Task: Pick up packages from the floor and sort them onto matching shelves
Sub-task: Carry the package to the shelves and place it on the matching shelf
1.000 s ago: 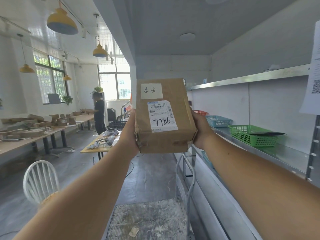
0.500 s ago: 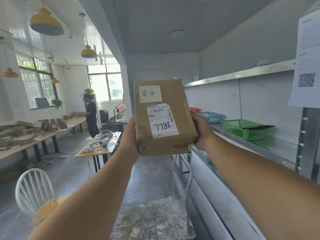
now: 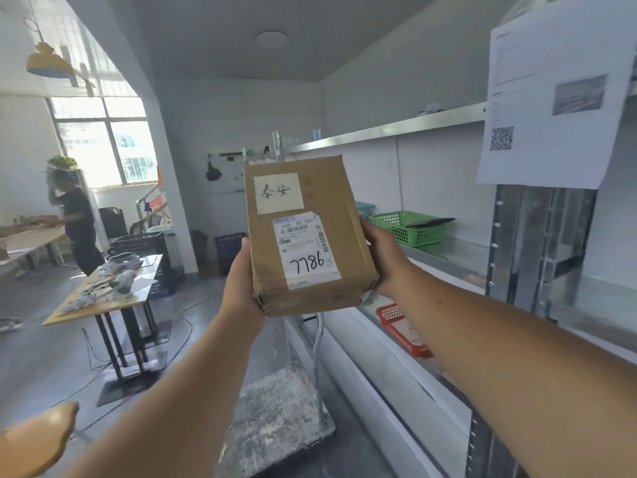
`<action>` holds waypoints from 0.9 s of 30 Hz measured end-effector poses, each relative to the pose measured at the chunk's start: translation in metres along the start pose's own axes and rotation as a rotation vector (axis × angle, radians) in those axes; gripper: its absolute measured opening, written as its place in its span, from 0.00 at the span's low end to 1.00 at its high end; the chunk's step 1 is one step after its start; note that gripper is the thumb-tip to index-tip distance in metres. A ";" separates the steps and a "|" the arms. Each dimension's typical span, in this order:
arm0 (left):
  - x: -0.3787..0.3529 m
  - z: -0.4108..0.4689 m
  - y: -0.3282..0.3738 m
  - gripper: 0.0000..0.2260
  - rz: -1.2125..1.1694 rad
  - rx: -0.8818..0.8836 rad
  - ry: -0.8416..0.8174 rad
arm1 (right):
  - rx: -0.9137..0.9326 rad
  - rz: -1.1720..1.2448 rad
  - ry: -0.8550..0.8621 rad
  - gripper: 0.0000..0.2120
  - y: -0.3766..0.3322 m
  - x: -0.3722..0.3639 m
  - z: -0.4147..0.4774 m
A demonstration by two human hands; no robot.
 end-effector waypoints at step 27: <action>-0.141 -0.155 -0.171 0.23 0.056 0.198 -0.112 | 0.049 -0.073 0.358 0.26 -0.041 0.189 -0.304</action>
Point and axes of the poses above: each hand's wrist, its own z-axis towards the middle knuckle, its own x-axis out of the back of the hand, y = z × x, the point moved 1 cm from there along z, towards the middle knuckle, and after that the axes turned 13 degrees about -z, right-handed, at the moved point
